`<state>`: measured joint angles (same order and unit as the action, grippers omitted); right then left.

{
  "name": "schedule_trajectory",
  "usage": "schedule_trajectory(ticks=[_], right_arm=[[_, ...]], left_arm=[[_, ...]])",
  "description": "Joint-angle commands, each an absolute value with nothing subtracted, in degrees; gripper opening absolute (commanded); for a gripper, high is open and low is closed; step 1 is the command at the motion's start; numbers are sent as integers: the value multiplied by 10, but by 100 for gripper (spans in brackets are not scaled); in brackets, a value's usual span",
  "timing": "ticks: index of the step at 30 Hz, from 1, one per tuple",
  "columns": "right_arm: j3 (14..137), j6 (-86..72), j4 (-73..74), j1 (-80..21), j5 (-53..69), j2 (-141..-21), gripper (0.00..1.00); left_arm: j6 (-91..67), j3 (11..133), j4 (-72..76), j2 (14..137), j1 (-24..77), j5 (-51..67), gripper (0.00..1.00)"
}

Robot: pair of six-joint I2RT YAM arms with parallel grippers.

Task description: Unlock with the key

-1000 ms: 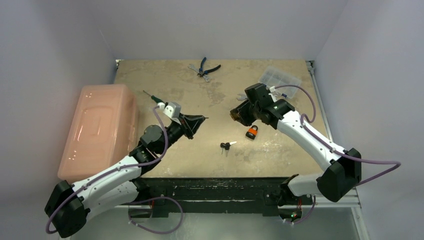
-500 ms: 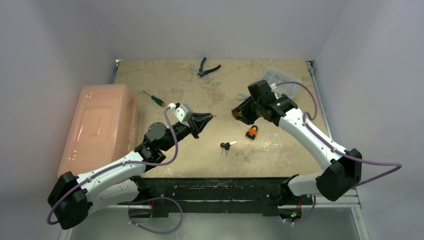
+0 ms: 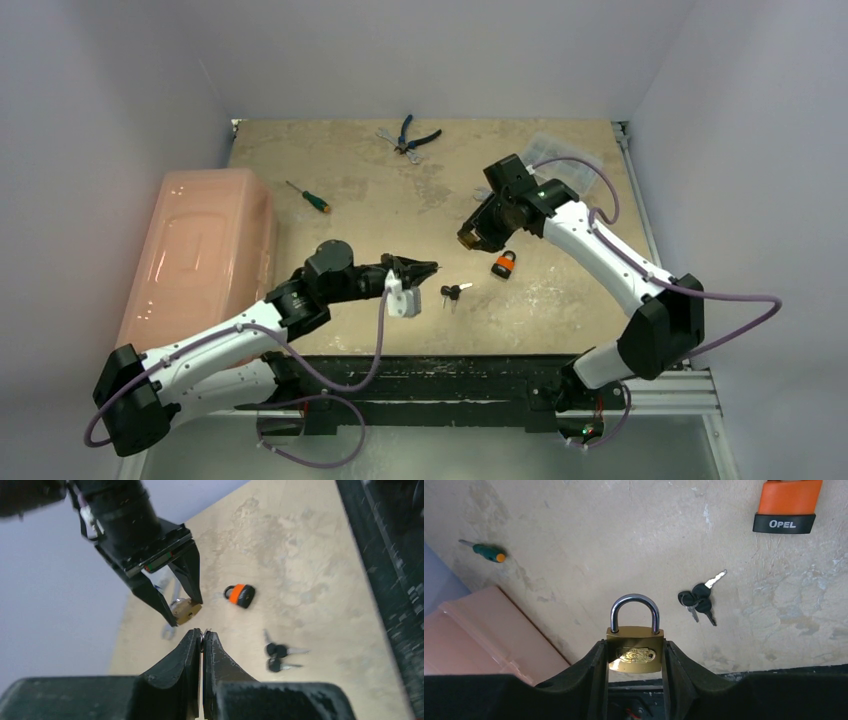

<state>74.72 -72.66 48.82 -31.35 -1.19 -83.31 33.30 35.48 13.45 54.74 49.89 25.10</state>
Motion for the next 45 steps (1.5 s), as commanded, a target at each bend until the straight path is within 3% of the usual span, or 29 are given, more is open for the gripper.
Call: schedule_trajectory(ticks=[1,6,16,45], right_arm=[[816,-692,542,-311,19,-865,0],[877,-672,604,-311,56,-918,0],[912,-681,649,-313,123,-967,0],[867,-737,607,-323,114,-932,0]], left_arm=[[625,328,86,533,513,278,0],[769,281,124,537,522,204,0],[879,217,293,555,554,143,0],[912,243,404,682,583,91,0]])
